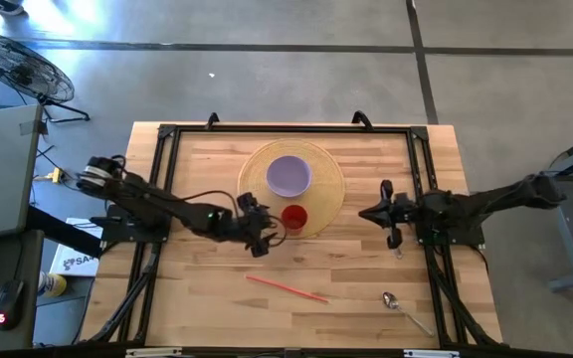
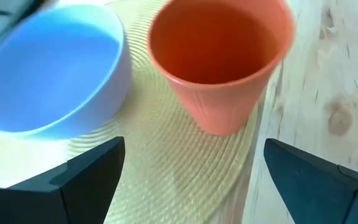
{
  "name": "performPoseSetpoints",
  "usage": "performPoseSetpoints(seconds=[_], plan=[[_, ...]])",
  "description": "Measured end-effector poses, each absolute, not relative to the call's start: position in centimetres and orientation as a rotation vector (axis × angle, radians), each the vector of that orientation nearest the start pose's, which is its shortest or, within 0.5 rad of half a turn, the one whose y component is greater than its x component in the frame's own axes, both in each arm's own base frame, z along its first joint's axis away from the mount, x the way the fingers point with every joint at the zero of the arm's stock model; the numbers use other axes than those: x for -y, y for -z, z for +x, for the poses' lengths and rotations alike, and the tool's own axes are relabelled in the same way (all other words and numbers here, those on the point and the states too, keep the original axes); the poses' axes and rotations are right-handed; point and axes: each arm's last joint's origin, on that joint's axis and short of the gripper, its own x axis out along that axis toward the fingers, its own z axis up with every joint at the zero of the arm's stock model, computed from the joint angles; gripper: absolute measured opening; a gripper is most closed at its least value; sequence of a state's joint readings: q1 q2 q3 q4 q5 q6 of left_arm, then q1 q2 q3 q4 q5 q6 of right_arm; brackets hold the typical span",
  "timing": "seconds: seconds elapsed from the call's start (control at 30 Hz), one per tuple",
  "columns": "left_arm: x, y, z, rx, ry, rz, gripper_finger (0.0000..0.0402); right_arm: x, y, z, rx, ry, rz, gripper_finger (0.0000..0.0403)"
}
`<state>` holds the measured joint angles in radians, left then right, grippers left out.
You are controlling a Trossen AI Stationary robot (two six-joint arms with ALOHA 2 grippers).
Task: Pick & Place Utensil
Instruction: Put the orange cup to the right side of the bowl on the table placemat
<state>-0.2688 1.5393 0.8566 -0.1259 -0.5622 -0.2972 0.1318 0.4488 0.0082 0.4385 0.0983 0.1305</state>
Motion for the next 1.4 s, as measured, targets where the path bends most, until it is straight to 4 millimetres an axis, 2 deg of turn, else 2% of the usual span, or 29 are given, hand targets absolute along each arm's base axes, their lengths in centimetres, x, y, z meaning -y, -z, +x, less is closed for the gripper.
performPoseSetpoints(seconds=[0.13, 0.27, 0.53, 0.67, 0.9, 1.17, 1.4], plan=[[7.7, -20.4, 28.3, -0.689, -0.366, 0.063, 0.0378, -1.5, -16.0, 13.9, -0.043, -0.022, 0.12, 0.0027], [8.3, -20.6, 27.4, -0.728, -0.353, 0.068, 0.0378, -1.7, -15.4, 15.5, -0.097, -0.009, 0.11, 0.0064], [8.1, -20.0, 26.5, -0.815, -0.381, 0.039, 0.0378, -2.2, -15.6, 20.5, -0.214, 0.048, 0.046, 0.0161], [8.2, -19.8, 26.3, -0.856, -0.346, 0.017, 0.0378, -2.5, -15.0, 22.9, -0.275, 0.063, 0.018, 0.0215], [8.1, -19.5, 26.0, -0.892, -0.365, 0.006, 0.0378, -2.9, -13.5, 25.6, -0.361, 0.018, -0.059, 0.0293], [8.1, -19.5, 26.0, -0.892, -0.362, 0.0, 0.0378, -1.8, -12.3, 28.2, -0.402, 0.065, -0.047, 0.033], [8.1, -19.5, 26.0, -0.893, -0.362, 0.0, 0.0378, -1.1, -11.8, 30.6, -0.41, 0.06, -0.033, 0.0337]])
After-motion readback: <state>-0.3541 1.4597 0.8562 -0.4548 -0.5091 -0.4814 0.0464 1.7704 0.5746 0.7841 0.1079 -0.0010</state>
